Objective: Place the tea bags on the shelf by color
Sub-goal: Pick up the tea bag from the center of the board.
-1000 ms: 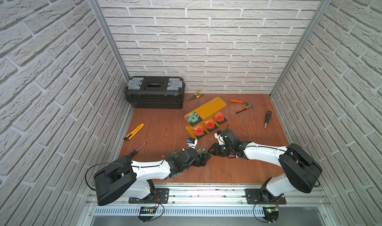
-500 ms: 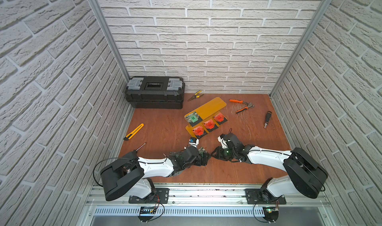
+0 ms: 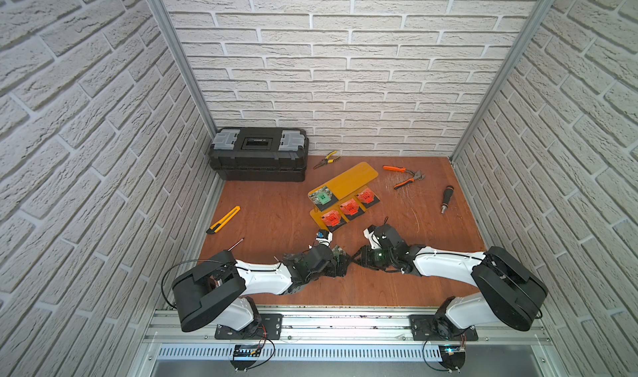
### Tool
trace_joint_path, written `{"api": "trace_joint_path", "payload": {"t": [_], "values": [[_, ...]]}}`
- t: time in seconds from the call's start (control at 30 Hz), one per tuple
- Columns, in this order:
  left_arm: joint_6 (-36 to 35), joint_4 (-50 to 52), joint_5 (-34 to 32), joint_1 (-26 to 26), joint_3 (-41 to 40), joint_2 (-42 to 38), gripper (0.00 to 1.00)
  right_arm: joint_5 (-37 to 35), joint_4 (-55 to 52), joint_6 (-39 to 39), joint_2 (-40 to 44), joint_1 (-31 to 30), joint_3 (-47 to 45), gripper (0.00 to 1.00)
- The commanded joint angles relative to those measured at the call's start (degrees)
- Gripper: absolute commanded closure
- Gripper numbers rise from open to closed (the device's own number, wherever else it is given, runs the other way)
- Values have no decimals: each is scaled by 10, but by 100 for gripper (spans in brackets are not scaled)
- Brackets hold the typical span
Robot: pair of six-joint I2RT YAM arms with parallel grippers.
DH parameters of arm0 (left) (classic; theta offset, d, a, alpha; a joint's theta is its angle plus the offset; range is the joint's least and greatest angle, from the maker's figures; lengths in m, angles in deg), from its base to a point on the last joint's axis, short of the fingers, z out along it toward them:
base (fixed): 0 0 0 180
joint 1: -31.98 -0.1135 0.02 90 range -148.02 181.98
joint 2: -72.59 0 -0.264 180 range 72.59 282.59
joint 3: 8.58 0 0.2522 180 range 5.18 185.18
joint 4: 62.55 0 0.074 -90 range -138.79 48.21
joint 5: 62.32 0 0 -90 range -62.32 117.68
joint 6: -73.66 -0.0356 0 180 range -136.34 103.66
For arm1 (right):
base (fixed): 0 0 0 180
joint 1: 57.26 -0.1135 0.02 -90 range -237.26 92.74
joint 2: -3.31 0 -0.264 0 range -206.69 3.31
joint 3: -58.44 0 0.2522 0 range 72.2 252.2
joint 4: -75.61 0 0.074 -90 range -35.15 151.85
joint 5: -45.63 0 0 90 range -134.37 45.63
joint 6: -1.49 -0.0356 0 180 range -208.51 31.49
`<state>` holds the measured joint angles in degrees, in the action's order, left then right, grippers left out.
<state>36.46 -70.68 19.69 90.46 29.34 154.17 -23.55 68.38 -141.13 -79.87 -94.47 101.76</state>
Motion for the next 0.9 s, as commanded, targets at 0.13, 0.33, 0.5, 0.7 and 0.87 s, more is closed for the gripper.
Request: {"api": "trace_joint_path", "payload": {"t": [0.13,0.33,0.5,0.7,0.87], "values": [[17,-29,2,-2,-10,6,2,10,57,-23,-25,-11,-5,66],[19,-30,2,0,-14,6,2,11,75,-31,-42,-15,-4,68],[20,-32,1,0,-17,7,2,9,81,-32,-50,-15,-1,69],[22,-32,1,0,-18,6,2,10,98,-36,-66,-16,3,71],[23,-31,0,1,-21,4,2,11,107,-39,-74,-16,4,74]]}}
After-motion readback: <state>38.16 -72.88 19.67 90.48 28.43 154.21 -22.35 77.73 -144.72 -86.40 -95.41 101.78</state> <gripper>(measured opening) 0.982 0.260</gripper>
